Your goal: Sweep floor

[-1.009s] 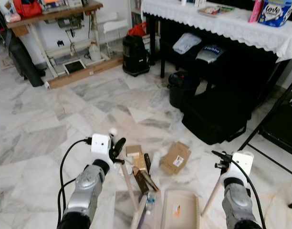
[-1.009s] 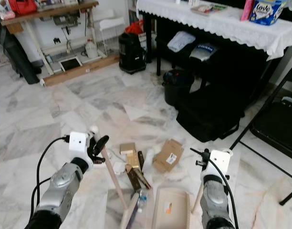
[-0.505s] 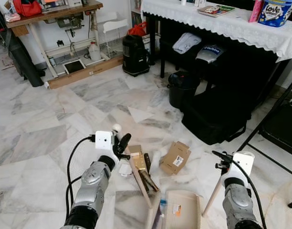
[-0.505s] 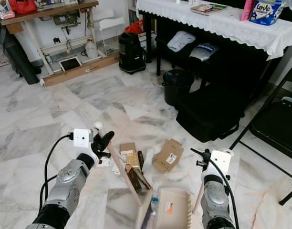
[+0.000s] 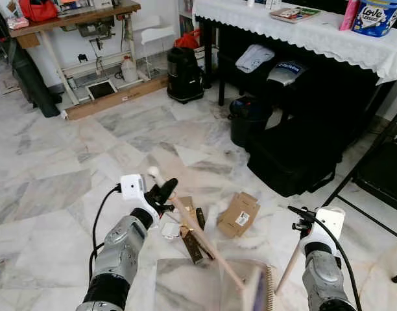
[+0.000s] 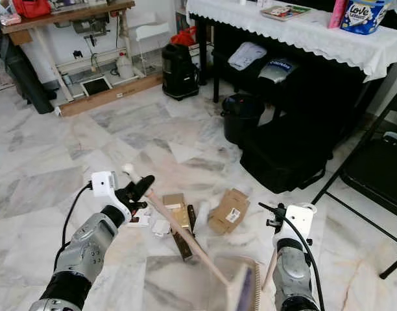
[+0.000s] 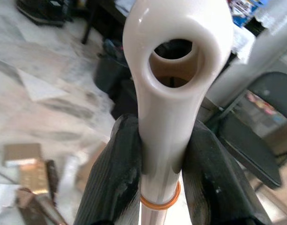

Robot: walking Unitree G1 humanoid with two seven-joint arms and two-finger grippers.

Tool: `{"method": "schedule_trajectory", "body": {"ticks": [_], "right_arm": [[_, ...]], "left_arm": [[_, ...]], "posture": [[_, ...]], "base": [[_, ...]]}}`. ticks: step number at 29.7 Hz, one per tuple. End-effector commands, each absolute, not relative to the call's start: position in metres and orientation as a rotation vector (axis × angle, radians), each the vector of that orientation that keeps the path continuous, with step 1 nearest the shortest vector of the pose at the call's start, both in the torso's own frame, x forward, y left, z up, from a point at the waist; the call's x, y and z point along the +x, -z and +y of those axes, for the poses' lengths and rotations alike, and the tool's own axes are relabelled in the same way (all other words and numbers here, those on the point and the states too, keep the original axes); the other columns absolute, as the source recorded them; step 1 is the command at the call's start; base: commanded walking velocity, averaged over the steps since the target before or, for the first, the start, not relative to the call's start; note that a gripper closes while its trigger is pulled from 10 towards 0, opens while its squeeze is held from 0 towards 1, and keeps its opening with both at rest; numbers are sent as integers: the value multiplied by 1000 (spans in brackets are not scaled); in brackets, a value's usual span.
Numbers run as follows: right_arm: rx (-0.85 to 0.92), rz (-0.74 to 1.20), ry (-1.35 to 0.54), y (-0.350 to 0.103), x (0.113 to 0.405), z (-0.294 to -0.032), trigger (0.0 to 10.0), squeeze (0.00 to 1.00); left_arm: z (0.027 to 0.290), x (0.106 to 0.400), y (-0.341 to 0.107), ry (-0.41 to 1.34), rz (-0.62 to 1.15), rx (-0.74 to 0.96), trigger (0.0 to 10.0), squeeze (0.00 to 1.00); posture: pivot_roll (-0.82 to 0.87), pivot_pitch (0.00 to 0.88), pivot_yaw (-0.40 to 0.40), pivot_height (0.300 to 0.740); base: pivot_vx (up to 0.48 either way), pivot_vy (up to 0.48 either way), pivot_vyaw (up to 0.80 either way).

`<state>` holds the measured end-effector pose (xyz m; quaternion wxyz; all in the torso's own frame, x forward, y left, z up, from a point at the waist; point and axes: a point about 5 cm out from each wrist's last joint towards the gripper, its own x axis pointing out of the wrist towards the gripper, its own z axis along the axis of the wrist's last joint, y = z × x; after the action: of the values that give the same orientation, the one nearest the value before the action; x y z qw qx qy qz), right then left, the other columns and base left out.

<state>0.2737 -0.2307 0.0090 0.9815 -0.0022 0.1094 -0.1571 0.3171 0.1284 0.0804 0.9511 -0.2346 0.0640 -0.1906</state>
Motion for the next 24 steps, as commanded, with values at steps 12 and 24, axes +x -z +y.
{"method": "schedule_trajectory", "body": {"ticks": [12,24], "right_arm": [[39,163,299,-16,279,-226,10000,0],[68,139,275,-18,280,-222,10000,0]], "left_arm": [[170,321,-124,158,-123,-330,10000,0],[176,311,-140,129,-202,-222,10000,0]], "posture": [[85,7,21,740],[86,0,24,740]], "base": [[0,0,0],[0,0,0]]}}
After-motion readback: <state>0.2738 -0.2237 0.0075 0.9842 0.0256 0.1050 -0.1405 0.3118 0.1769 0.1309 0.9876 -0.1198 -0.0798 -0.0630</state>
